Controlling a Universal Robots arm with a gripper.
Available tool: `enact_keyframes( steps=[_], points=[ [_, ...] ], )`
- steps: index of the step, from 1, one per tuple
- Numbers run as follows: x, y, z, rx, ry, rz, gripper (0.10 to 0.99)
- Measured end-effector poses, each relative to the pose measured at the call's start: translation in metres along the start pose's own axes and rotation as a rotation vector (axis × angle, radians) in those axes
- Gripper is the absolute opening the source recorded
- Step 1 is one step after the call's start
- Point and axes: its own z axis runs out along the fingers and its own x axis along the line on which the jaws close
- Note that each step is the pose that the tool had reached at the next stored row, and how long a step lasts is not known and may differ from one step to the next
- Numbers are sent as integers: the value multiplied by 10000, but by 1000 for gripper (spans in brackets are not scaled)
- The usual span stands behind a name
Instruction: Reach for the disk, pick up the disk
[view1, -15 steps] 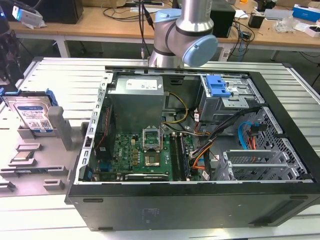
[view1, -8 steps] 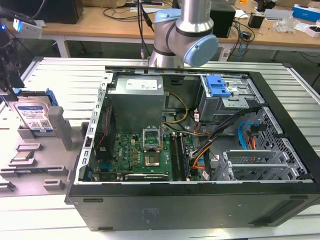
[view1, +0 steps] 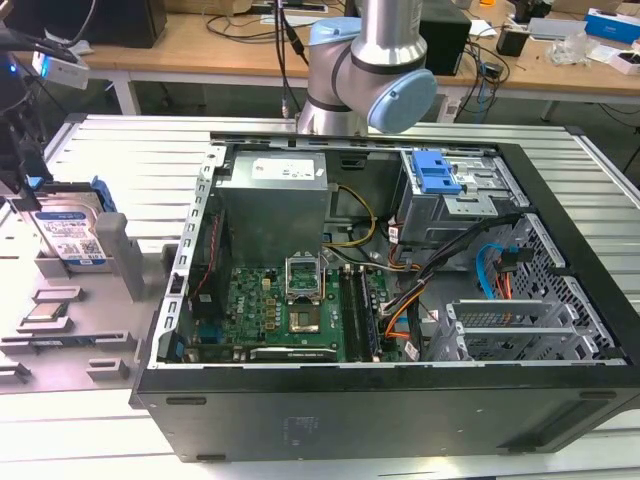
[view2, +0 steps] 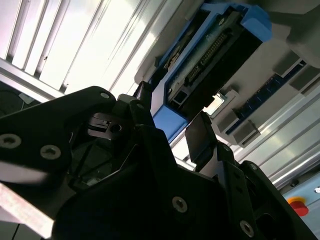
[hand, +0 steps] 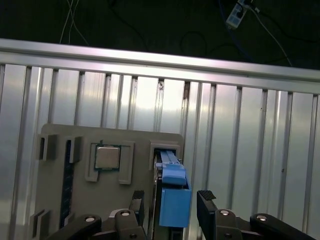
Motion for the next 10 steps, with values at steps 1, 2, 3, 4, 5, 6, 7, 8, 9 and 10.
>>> enact_keyframes(
  steps=[1, 2, 3, 4, 5, 6, 7, 8, 9, 10],
  points=[
    [0, 0, 9, 0, 0, 0, 545],
    [0, 0, 14, 0, 0, 0, 545],
    [0, -1, 25, 1, 0, 0, 545],
    [0, -1, 35, -1, 0, 0, 545],
    [0, -2, 43, 0, 0, -1, 545],
    [0, -2, 50, 0, 0, 0, 545],
    [0, -2, 62, 0, 0, 0, 545],
    [0, -3, 72, 0, 0, 0, 545],
    [0, -3, 80, -2, 1, 0, 545],
    [0, -3, 86, 0, 0, 0, 545]
  ],
)
